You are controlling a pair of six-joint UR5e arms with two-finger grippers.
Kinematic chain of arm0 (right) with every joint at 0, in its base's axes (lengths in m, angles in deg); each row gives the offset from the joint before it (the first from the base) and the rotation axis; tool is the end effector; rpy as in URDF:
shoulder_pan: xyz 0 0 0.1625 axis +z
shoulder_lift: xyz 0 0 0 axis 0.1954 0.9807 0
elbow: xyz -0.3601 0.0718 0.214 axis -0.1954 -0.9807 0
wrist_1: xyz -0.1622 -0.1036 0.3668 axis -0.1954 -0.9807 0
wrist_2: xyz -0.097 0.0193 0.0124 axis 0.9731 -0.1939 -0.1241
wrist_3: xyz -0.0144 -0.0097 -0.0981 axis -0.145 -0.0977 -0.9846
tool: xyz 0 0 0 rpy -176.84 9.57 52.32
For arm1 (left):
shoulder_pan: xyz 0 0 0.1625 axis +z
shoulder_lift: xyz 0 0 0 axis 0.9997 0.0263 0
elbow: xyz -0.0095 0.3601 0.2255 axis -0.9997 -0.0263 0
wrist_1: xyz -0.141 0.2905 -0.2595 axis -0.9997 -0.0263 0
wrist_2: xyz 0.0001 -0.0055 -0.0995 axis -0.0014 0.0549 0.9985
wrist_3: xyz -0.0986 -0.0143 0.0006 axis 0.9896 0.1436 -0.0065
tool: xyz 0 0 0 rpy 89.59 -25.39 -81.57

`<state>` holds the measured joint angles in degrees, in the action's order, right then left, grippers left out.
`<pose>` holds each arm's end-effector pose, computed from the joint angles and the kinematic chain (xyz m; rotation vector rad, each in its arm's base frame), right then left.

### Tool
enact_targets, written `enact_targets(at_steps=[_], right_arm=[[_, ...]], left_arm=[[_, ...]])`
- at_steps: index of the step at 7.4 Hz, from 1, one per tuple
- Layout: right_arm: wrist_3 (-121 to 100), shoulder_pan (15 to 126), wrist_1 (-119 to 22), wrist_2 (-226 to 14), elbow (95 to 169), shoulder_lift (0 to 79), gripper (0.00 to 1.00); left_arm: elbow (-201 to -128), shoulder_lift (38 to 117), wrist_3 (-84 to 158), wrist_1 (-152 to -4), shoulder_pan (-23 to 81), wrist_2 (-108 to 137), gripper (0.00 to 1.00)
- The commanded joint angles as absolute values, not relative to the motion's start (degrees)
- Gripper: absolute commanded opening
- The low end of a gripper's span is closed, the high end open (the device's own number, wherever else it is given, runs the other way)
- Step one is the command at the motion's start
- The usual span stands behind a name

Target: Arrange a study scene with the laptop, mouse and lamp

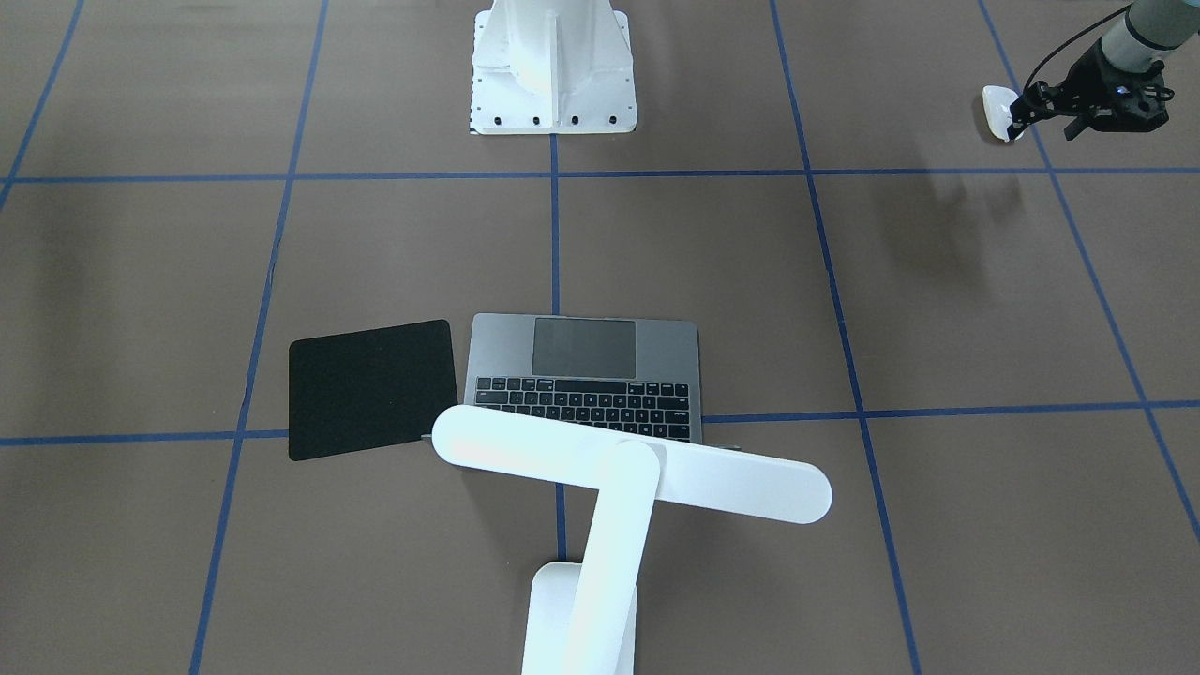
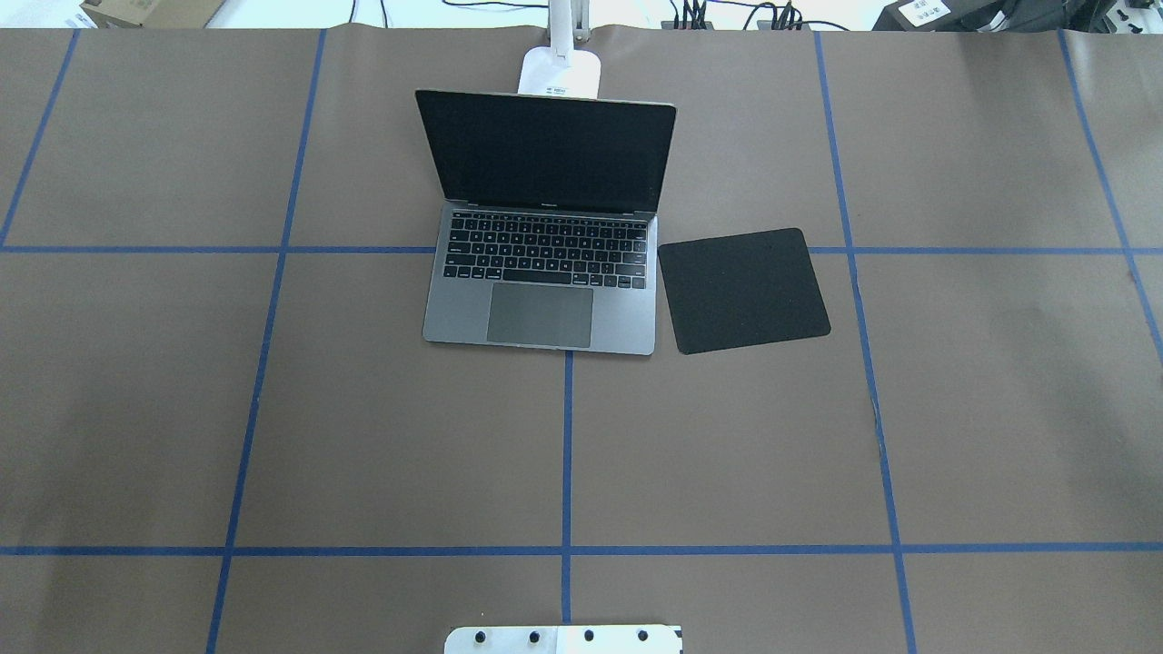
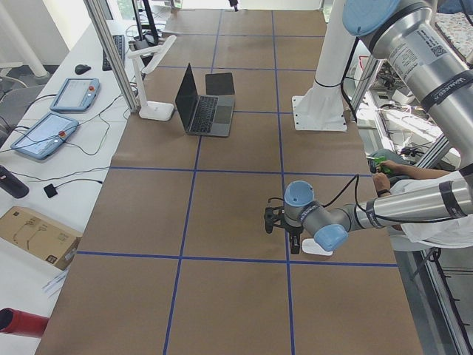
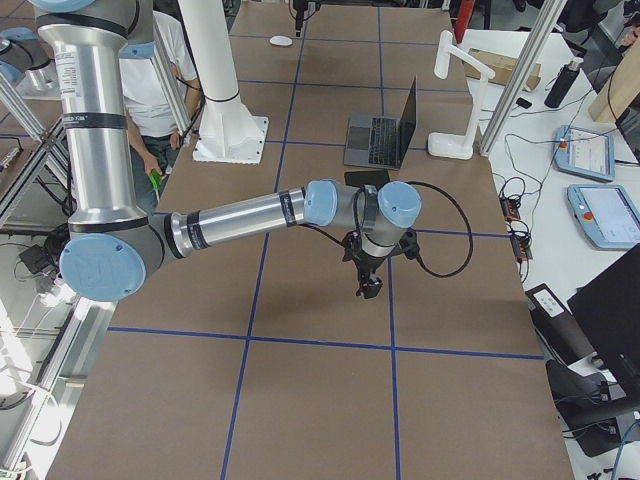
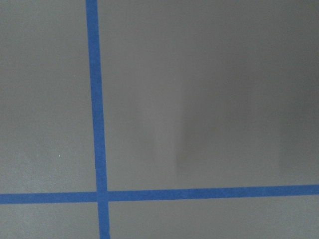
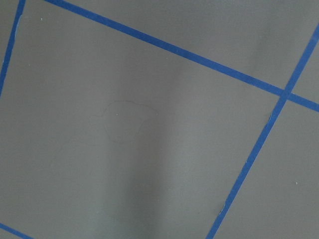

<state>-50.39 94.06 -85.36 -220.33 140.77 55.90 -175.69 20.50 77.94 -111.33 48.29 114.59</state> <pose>-0.0028 -0.4998 0.5611 -0.0085 -0.8439 -0.4453 0.1205 -0.2086 0.6810 -0.0681 0.7857 0.0668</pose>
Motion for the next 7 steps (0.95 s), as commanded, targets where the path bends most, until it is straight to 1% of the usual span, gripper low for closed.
enact_targets(at_steps=[1, 2, 7], right_arm=[[-50.2, 94.0, -85.4, -220.3, 140.8, 55.9, 0.99], [-50.2, 94.0, -85.4, -220.4, 140.8, 55.9, 0.99], [-50.2, 94.0, -85.3, -220.5, 140.7, 55.8, 0.99]], left_arm=[[-174.5, 19.5, 80.6, -114.3, 52.5, 113.5, 1.0], [-173.8, 18.1, 81.2, -117.0, 53.7, 113.3, 1.0], [-171.8, 18.1, 81.9, -120.2, 62.5, 109.4, 1.0]])
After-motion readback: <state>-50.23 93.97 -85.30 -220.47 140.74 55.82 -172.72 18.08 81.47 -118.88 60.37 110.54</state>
